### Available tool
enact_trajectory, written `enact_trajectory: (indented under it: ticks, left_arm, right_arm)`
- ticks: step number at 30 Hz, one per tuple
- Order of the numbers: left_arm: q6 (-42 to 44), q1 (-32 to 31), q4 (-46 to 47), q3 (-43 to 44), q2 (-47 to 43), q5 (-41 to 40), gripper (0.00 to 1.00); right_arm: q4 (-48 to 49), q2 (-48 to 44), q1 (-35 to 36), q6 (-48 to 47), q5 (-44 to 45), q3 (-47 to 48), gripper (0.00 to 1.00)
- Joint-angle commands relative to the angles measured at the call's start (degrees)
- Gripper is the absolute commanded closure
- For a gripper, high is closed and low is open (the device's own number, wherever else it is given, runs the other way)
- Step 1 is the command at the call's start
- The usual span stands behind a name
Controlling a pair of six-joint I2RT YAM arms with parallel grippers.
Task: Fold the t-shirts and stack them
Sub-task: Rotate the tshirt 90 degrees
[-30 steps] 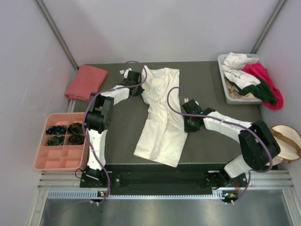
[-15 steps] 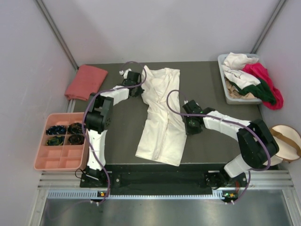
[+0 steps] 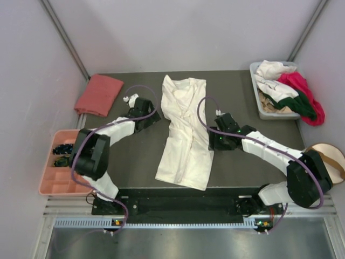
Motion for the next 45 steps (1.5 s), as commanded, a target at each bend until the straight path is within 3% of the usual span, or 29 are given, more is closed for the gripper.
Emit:
enact_trajectory:
  ticks: [1,6,10,15,30,33,36,37,40,41,44,45]
  left_arm:
    - [-0.80,-5.09,1.50,-11.59,-14.55,-3.28,0.01]
    - [-0.97,-11.42,4.40,-24.68,-24.57,0.84,0.01]
    - [-0.62,-15.56,1.17,-27.69,-27.22,-3.71,0.01]
    - [-0.62,-16.17,1.33,-30.68,-27.75,-3.11,0.01]
    - [-6.68,-26.72,-4.37,-36.66,-32.49,1.73,0.26]
    - [-8.53,-29.26,-5.26,-38.41,-33.99,1.38,0.33]
    - [-10.02,-31.03,-5.79,-39.73,-34.78,1.11,0.48]
    - [-10.55,-31.64,-5.79,-39.91,-34.87,1.20,0.58]
    - [-11.78,-32.52,-6.14,-40.35,-35.05,1.46,0.74]
    - [-12.13,-32.70,-6.23,-40.52,-35.31,1.55,0.85]
    - [-13.10,-33.40,-7.10,-40.44,-36.45,2.16,1.00]
    - [-13.36,-33.66,-7.54,-40.35,-36.80,2.25,1.00]
  right_arm:
    - [3.52,-2.39,-0.28,0.93,-0.11,0.83,0.37]
    - [5.01,-1.77,-0.28,1.54,-1.43,0.40,0.36]
    - [6.51,-2.64,-0.28,2.69,-3.28,-0.92,0.36]
    - [7.30,-4.75,-0.37,4.18,-4.34,-2.07,0.36]
    - [6.51,-7.22,-0.37,4.53,-3.46,-3.38,0.35]
    - [6.69,-7.57,-0.28,4.62,-3.55,-3.56,0.35]
    - [6.51,-8.09,-0.28,4.71,-3.37,-3.82,0.35]
    - [6.42,-8.27,-0.28,4.80,-3.37,-4.00,0.35]
    - [6.16,-8.89,-0.28,4.80,-3.19,-4.44,0.35]
    - [6.16,-8.98,-0.28,4.71,-3.11,-4.61,0.35]
    - [6.07,-9.24,-0.28,4.71,-3.11,-5.05,0.35]
    - [6.07,-9.33,-0.37,4.71,-3.11,-5.23,0.35]
